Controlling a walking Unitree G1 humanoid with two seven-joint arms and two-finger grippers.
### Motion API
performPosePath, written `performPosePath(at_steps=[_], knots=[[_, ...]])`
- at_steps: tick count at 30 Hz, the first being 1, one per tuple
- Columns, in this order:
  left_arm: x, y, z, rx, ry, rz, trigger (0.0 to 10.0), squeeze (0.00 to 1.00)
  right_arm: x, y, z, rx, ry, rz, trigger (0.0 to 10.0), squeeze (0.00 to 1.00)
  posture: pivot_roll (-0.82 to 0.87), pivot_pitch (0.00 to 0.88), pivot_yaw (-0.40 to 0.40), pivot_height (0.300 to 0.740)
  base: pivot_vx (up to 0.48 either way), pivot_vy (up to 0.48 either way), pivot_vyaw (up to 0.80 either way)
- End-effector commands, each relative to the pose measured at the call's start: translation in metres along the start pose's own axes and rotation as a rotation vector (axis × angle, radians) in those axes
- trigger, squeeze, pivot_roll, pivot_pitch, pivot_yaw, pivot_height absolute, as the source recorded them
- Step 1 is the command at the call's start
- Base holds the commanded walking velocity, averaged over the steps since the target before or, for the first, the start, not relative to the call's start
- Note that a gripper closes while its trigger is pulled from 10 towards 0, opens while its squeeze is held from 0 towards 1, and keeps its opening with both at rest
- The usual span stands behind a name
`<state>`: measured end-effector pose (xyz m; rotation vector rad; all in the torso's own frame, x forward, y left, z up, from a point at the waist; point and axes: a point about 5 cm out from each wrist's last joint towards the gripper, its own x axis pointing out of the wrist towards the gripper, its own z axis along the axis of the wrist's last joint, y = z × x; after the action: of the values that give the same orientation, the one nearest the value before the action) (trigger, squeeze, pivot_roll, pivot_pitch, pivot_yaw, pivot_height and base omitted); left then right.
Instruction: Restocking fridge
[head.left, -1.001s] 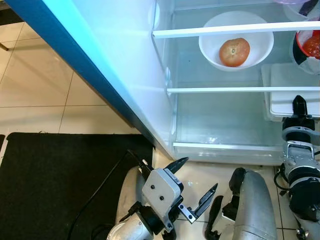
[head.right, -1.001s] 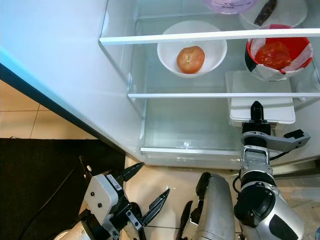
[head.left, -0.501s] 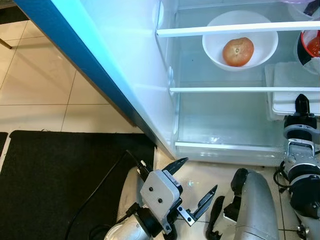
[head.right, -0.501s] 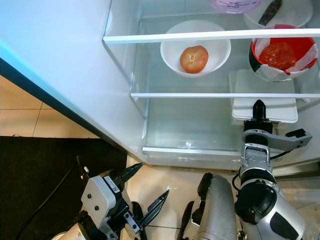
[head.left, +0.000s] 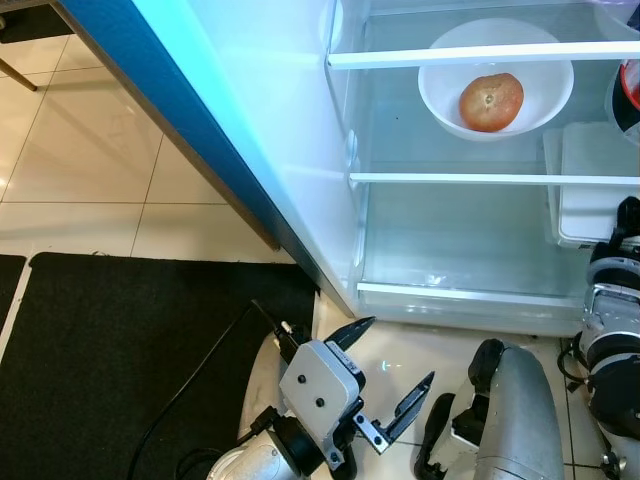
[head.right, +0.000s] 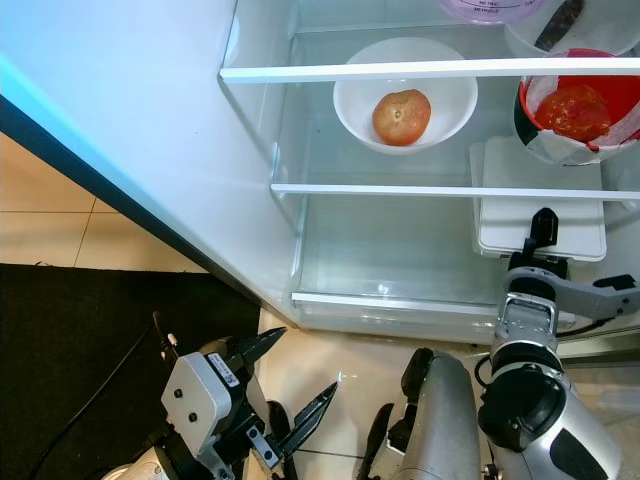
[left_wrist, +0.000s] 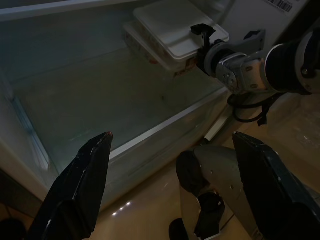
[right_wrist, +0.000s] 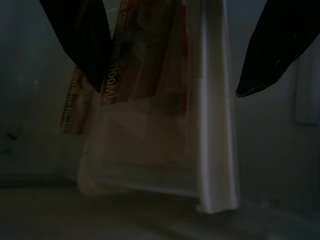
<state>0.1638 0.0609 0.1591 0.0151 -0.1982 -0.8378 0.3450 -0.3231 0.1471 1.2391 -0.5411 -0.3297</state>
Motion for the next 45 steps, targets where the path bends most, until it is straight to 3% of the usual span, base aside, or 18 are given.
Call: performPosePath(at_steps=[1, 4, 16, 28, 40, 45], knots=[[-0.004, -0.004, -0.005, -0.020, 0.037, -0.015, 10.0, 0.00, -0.009, -0.016, 0.003, -0.041, 0.010, -0.056, 10.0, 0.05, 0.34, 0.516, 0.157, 0.300, 0.000, 0.000, 0.00], [-0.003, -0.003, -0.006, -0.020, 0.036, -0.017, 10.0, 0.00, -0.013, -0.020, 0.004, -0.059, 0.018, -0.055, 10.0, 0.00, 0.33, 0.512, 0.156, 0.300, 0.000, 0.000, 0.00], [0.003, -0.003, -0.008, -0.020, 0.020, -0.019, 10.0, 0.00, -0.025, -0.036, 0.006, -0.156, 0.092, -0.036, 10.0, 0.00, 0.28, 0.491, 0.142, 0.300, 0.000, 0.000, 0.00], [0.012, 0.000, -0.013, -0.017, -0.002, -0.020, 10.0, 0.00, -0.031, -0.032, 0.009, -0.225, 0.197, 0.163, 10.0, 0.00, 0.22, 0.448, 0.114, 0.300, 0.000, 0.000, 0.00], [0.023, 0.003, -0.017, 0.000, -0.036, -0.018, 10.0, 0.00, -0.046, -0.048, 0.010, -0.258, 0.256, 0.150, 10.0, 0.00, 0.18, 0.409, 0.091, 0.300, 0.000, 0.000, 0.00], [0.023, 0.001, -0.017, -0.006, -0.044, -0.019, 10.0, 0.00, -0.046, -0.046, 0.004, -0.260, 0.281, 0.170, 10.0, 0.00, 0.19, 0.421, 0.091, 0.300, 0.000, 0.000, 0.00]])
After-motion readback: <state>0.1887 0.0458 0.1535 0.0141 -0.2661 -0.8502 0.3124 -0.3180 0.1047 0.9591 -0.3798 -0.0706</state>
